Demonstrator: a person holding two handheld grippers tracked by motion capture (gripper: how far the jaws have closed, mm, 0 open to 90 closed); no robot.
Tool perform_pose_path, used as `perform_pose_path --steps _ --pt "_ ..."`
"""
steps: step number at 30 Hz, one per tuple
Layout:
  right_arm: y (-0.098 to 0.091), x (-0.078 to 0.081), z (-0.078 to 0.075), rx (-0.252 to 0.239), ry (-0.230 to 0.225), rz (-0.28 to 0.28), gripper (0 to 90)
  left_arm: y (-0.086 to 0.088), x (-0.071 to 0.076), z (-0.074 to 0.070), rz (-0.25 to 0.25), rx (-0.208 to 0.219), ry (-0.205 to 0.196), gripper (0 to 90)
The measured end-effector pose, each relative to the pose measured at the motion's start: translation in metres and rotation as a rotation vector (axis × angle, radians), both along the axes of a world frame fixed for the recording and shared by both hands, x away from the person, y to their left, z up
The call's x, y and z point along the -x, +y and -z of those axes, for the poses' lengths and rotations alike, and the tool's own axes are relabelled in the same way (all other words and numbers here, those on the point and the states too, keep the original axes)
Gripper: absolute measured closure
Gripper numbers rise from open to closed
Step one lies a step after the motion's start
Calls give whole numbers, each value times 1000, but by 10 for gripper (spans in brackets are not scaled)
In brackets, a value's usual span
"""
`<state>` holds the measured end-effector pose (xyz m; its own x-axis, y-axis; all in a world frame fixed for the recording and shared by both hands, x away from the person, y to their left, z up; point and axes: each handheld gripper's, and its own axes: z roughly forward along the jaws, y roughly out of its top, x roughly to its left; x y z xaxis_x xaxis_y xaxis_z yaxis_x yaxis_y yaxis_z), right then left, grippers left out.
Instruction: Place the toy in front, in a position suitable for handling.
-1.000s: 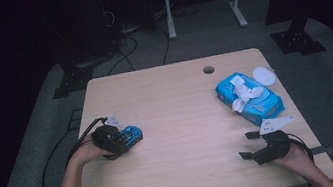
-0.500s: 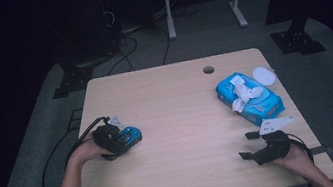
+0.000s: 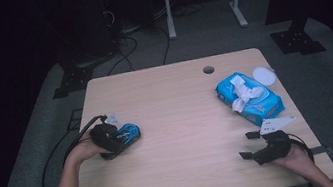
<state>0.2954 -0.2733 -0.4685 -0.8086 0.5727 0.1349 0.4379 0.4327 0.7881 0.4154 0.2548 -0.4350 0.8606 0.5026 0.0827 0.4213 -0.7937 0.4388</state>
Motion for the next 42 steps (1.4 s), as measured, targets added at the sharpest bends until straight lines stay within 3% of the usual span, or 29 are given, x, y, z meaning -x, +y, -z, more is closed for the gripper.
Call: perform_pose_path --steps 7,10,16,23,29,32,38,42 --pt "0 0 0 -3 2 3 184 2 3 -13 10 3 -45 280" --pt "0 0 -1 -5 2 3 185 3 4 -19 7 27 -55 280" --pt "0 -1 -1 -9 -1 6 184 -12 11 -38 59 50 -83 280" --pt "-2 0 -3 -15 -4 9 185 -53 17 -54 156 77 -114 280" --pt "-4 0 -5 -24 -12 15 185 -97 24 -55 247 105 -107 280" --pt "-6 0 -6 -27 -15 19 184 -119 29 -51 298 117 -91 280" --pt "-7 0 -6 -26 -21 18 184 -161 38 -33 395 89 -41 280" --pt "-7 0 -7 -28 -23 20 185 -178 40 -23 428 82 -5 280"
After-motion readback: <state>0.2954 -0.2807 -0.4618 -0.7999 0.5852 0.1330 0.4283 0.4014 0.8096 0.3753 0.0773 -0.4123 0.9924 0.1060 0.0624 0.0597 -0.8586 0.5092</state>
